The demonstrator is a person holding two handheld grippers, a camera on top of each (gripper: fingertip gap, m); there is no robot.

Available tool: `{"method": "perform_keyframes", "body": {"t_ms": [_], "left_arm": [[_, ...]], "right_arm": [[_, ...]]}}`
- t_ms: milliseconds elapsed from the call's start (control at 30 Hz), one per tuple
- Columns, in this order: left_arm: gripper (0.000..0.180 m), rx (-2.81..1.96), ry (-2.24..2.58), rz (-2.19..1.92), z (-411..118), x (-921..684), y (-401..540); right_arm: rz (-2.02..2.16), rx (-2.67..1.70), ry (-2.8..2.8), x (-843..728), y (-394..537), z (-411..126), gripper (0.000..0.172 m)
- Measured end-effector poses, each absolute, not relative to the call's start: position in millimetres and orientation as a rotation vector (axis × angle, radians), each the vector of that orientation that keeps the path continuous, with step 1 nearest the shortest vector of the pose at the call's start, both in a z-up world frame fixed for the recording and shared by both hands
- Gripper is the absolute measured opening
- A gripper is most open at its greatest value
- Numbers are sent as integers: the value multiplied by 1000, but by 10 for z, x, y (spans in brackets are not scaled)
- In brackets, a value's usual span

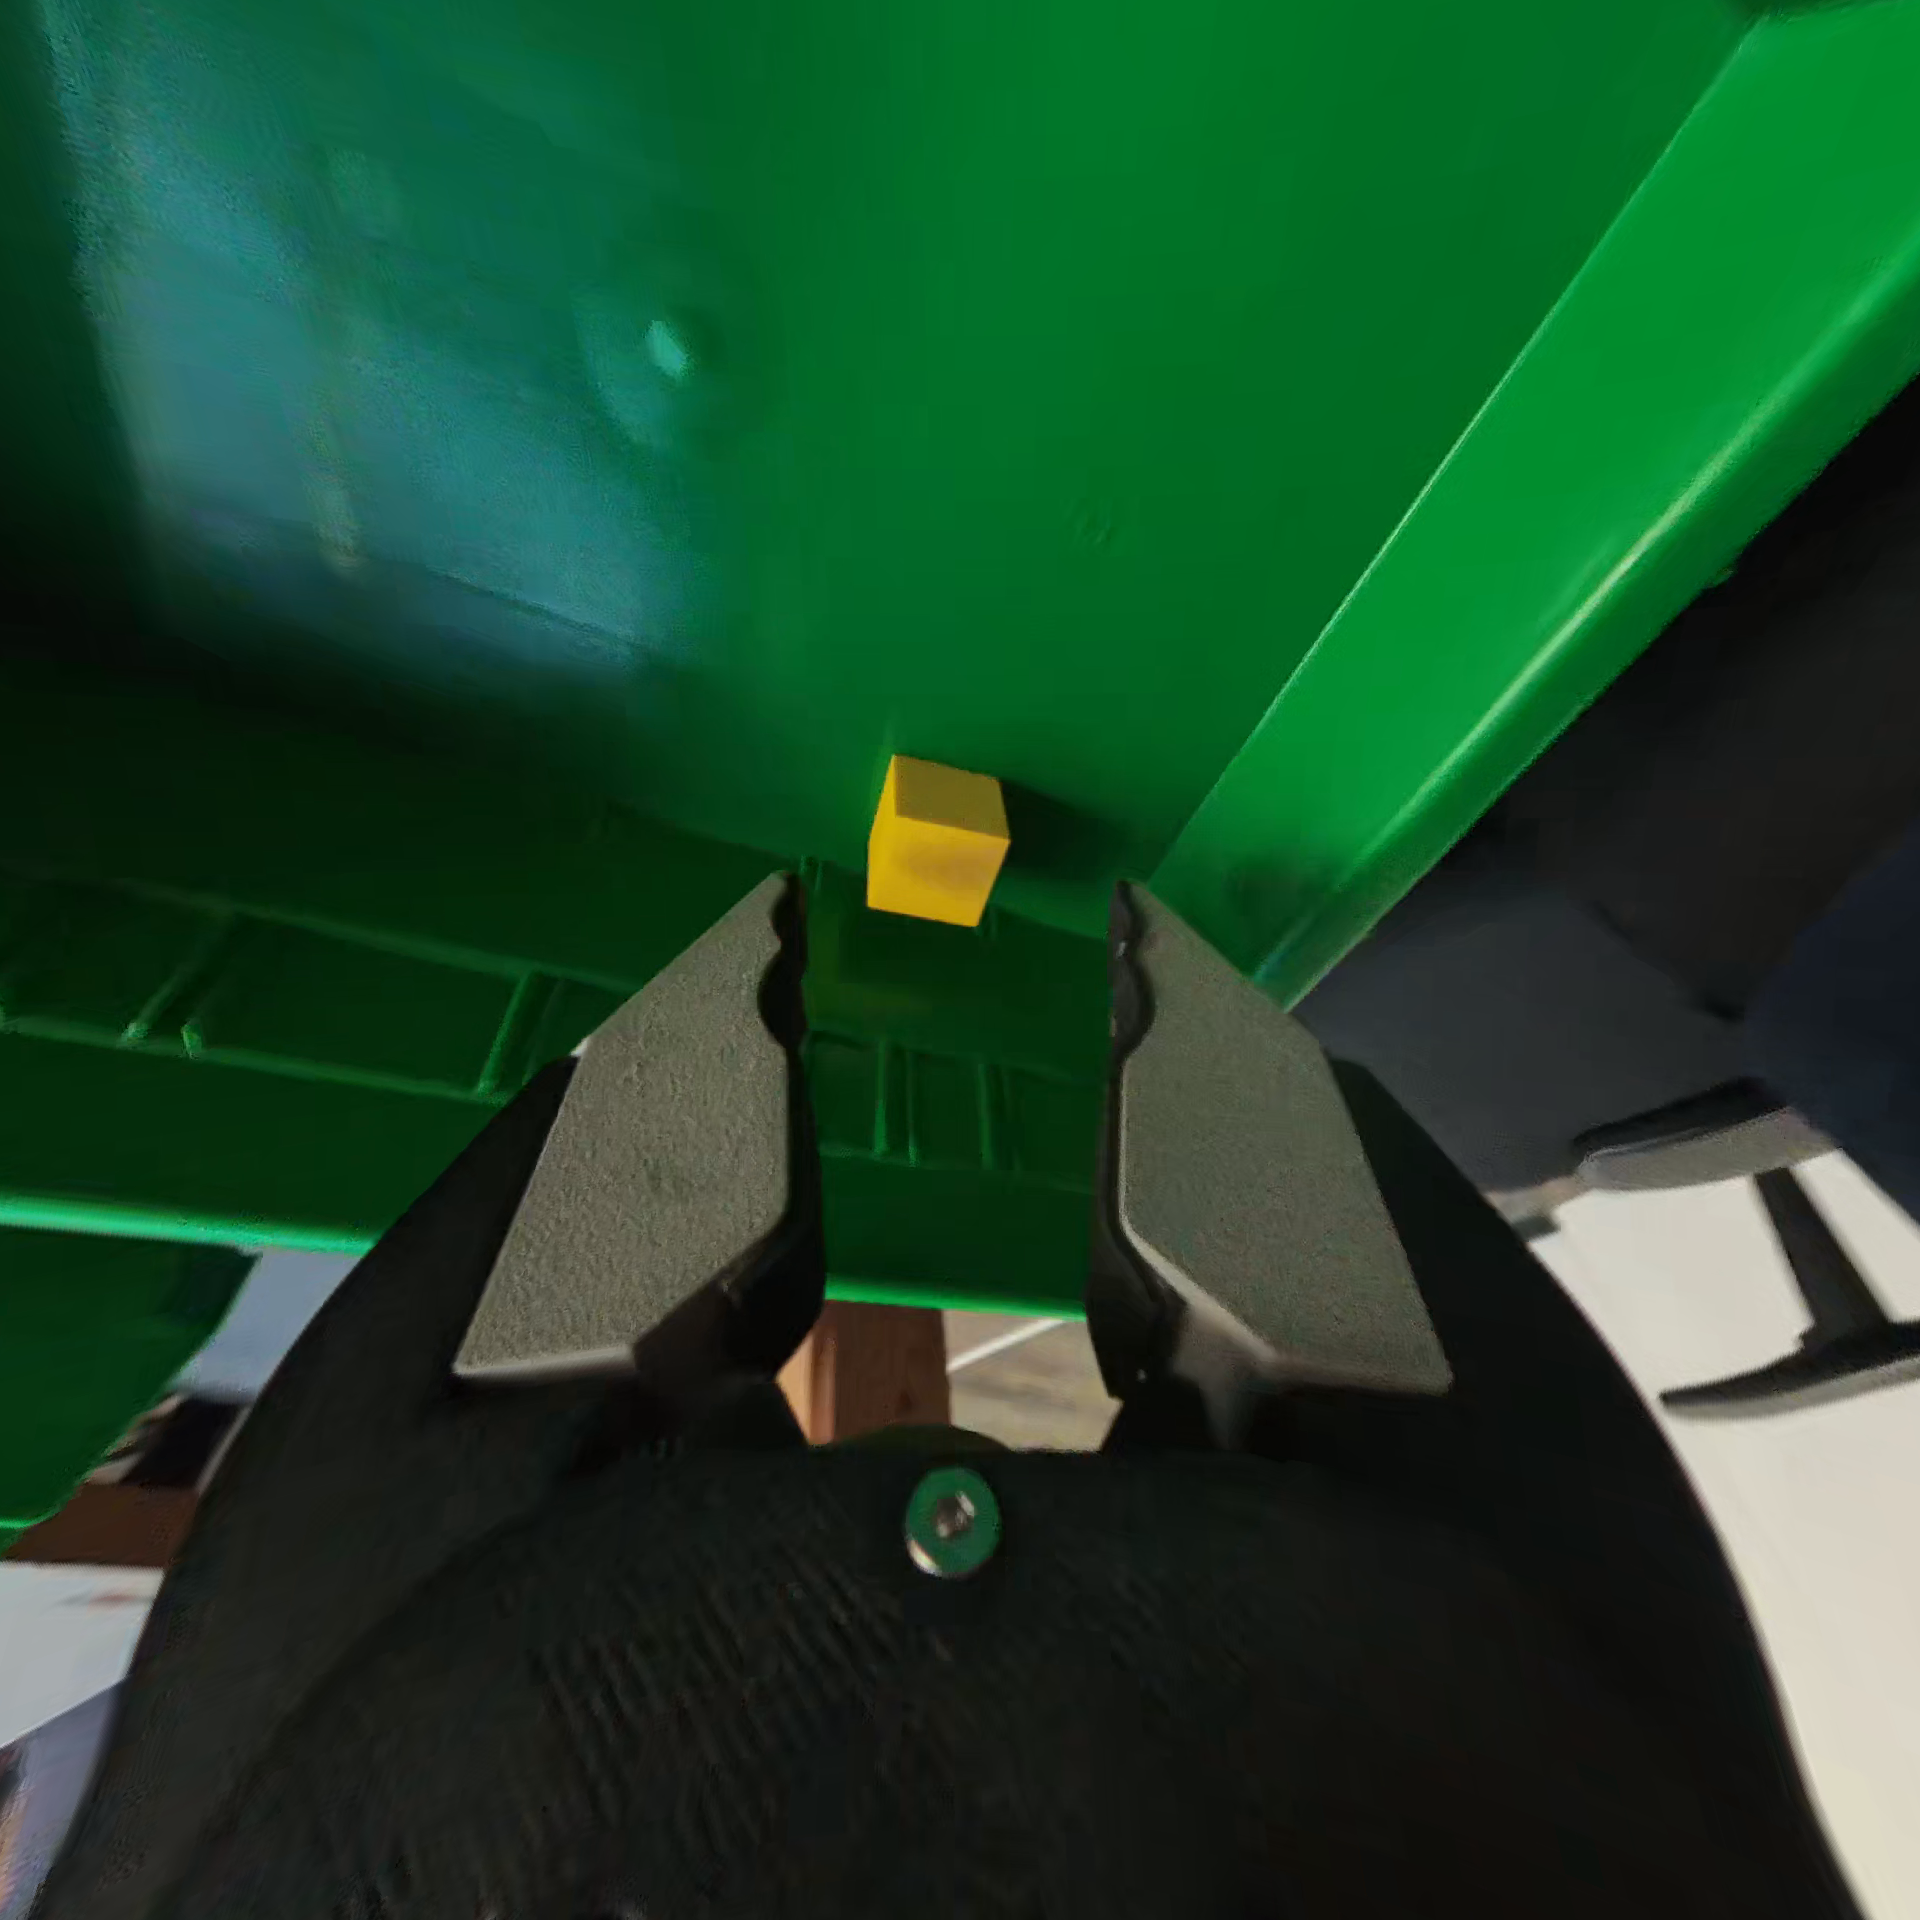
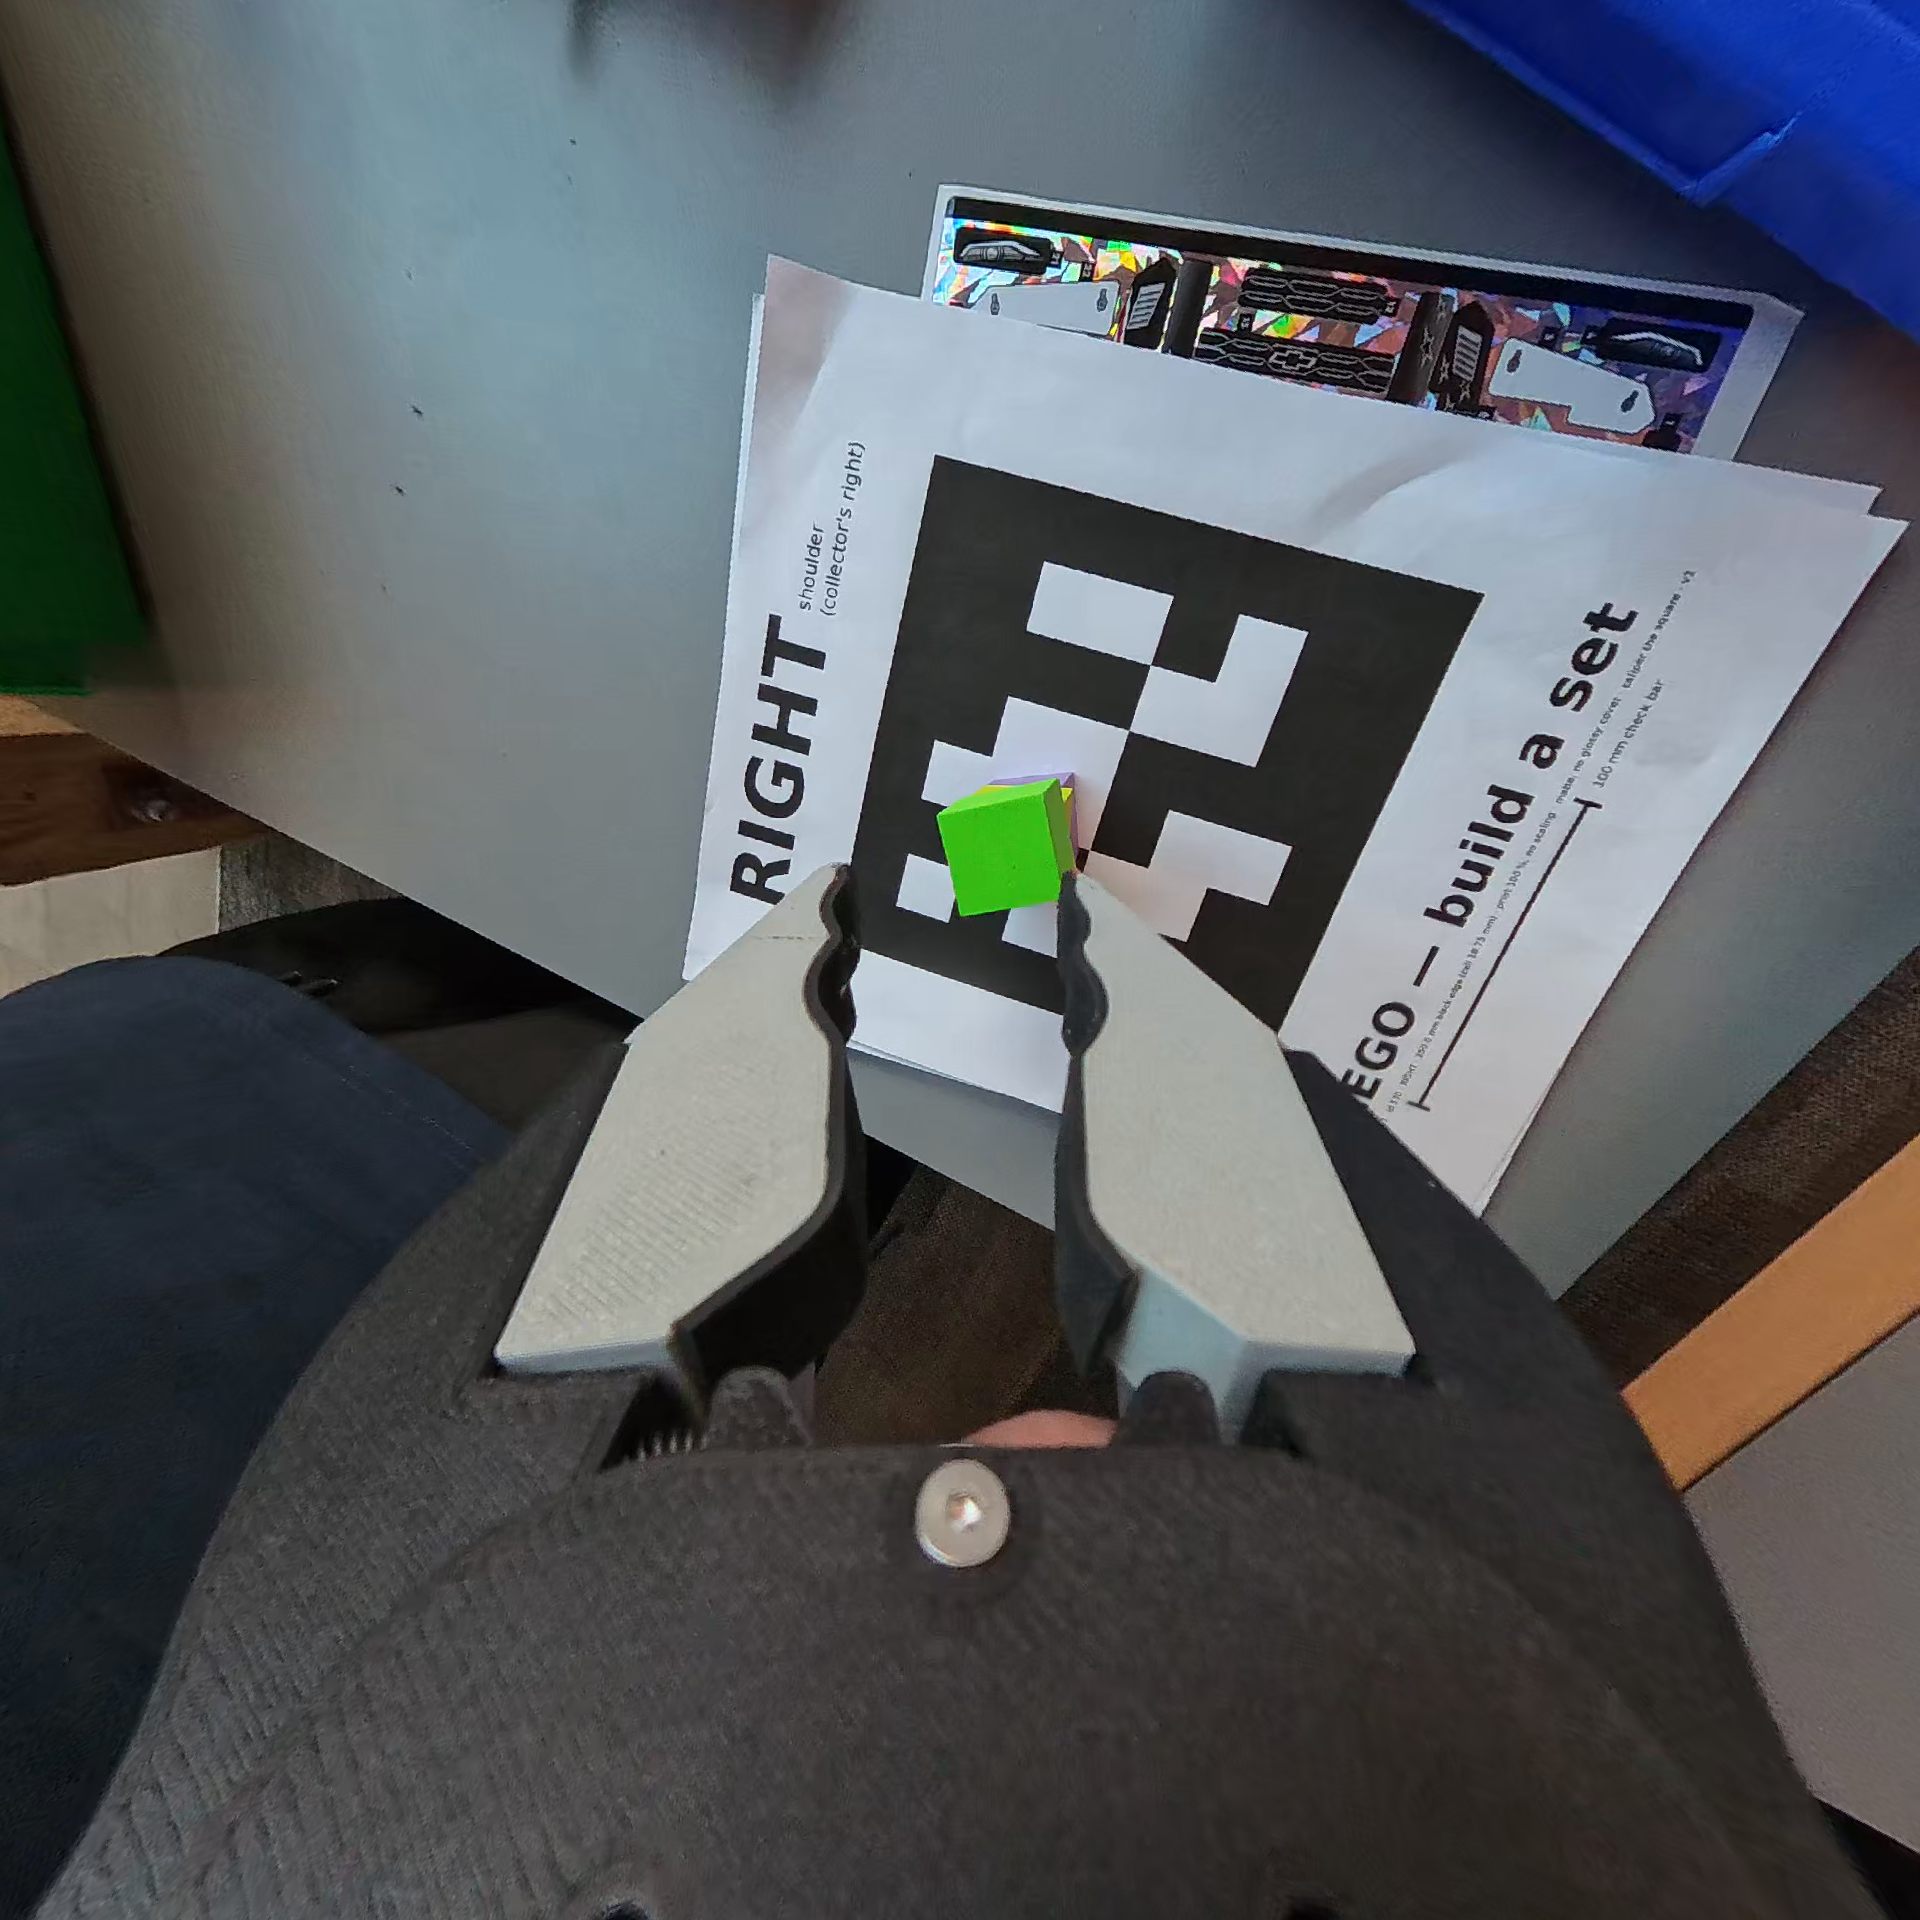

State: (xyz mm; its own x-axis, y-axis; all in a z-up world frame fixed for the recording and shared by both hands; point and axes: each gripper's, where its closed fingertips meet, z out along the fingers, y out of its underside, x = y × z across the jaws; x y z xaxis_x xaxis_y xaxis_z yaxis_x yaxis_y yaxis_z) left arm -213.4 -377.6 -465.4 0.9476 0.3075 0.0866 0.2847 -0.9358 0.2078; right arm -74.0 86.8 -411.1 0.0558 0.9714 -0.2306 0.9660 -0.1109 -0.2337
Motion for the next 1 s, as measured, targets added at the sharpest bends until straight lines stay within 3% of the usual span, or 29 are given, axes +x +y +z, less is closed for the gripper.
{"method": "perform_keyframes", "body": {"t_ms": [67,267,433,600,767,1000], "left_arm": [[59,2839,304,153,-4749,-2136,-3847],[38,2675,-2,94,-4938,-2128,-4018],[25,2866,97,79,-4776,-2233,-3654],[25,3499,303,258,-3935,-2183,-2615],[25,4109,-42,335,-2693,-1803,-1816],[25,4244,-526,194,-2198,-1424,-1413]], "right_arm": [[523,-2265,-2077,-735,869,-4094,36],[592,-2267,-2014,-762,876,-3953,35],[711,-2278,-1974,-797,786,-3780,35],[1258,-2264,-1940,-1026,188,-3302,35],[1871,-2167,-2024,-1170,-724,-2694,36],[2278,-2148,-2019,-1270,-1342,-2307,39]]}}
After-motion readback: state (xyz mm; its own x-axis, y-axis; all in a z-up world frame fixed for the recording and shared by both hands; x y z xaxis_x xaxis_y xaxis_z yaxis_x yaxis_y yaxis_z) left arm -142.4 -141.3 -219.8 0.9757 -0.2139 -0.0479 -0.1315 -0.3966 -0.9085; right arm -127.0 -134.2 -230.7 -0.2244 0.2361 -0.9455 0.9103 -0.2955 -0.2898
